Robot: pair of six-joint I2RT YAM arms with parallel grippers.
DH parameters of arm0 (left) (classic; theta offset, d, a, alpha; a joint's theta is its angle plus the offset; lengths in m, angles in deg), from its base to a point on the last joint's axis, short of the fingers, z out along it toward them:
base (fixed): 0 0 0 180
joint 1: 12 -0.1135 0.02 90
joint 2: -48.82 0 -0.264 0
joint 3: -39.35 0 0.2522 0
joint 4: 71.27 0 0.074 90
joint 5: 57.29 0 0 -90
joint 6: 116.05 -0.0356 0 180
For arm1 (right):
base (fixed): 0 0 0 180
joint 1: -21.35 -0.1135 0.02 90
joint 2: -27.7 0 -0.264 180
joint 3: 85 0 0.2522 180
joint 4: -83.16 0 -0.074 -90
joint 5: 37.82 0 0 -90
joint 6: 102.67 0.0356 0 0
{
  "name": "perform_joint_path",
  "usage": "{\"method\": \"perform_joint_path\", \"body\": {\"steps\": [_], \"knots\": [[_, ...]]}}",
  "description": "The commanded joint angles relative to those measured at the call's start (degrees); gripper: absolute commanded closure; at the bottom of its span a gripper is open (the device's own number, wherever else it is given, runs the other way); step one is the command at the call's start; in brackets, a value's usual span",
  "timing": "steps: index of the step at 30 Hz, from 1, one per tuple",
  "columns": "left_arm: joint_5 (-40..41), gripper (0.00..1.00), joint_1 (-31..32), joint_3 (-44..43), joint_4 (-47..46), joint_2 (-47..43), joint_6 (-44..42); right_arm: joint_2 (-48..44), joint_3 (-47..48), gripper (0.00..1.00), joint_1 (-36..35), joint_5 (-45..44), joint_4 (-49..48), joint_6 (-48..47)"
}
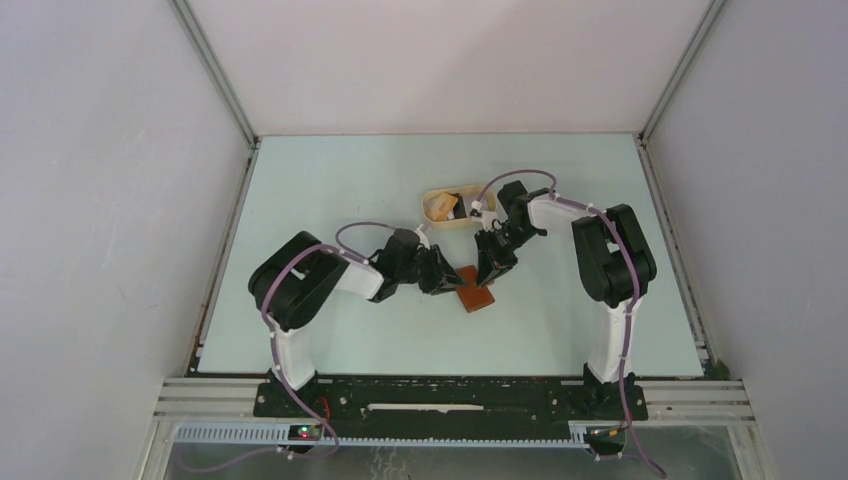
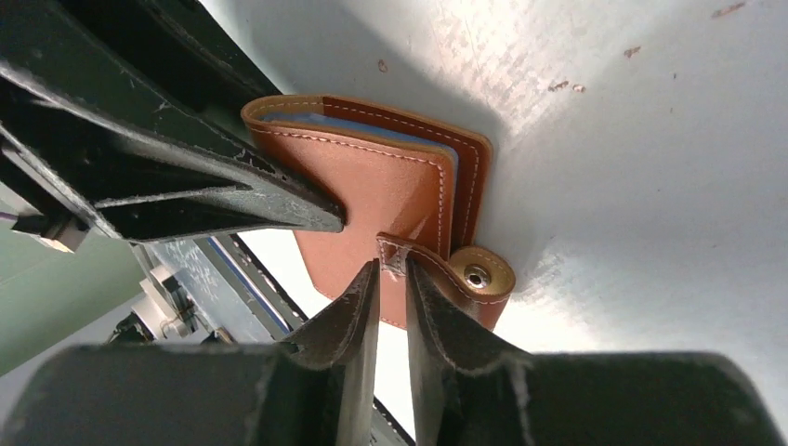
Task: Put the credit cards into the card holder
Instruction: Close the card holder at the center of the board.
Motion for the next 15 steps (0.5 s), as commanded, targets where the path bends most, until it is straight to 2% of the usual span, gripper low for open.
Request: {"method": "perform_joint_path", "body": {"steps": [1,3,8,11,15], "knots": [[-4.49,0.82,-0.13,-1.48,-3.75,3.75,-0.47,2.11,0.09,0.73,-0.2,-5.69,-0.72,-2.74],[-4.65,0.91,-0.11,-2.06,-3.22,2.81,-2.82,0.81,0.31,0.72,0.12,-3.77,-0.23,-3.66],[-1.73,0.94,-0.05,-4.25,6.07,-6.39,-15.87,-7.28,-0.05,0.7,4.17,7.27,0.92,-9.44],[4.09,0.94,0.92,-7.57,17.18,-14.49,-28.73,-13.55,-1.22,0.7,8.8,15.1,1.86,-13.8],[18.37,0.95,6.59,-11.61,28.38,-23.82,-50.09,-19.5,-3.34,0.7,16.2,22.43,2.45,-17.61]]}}
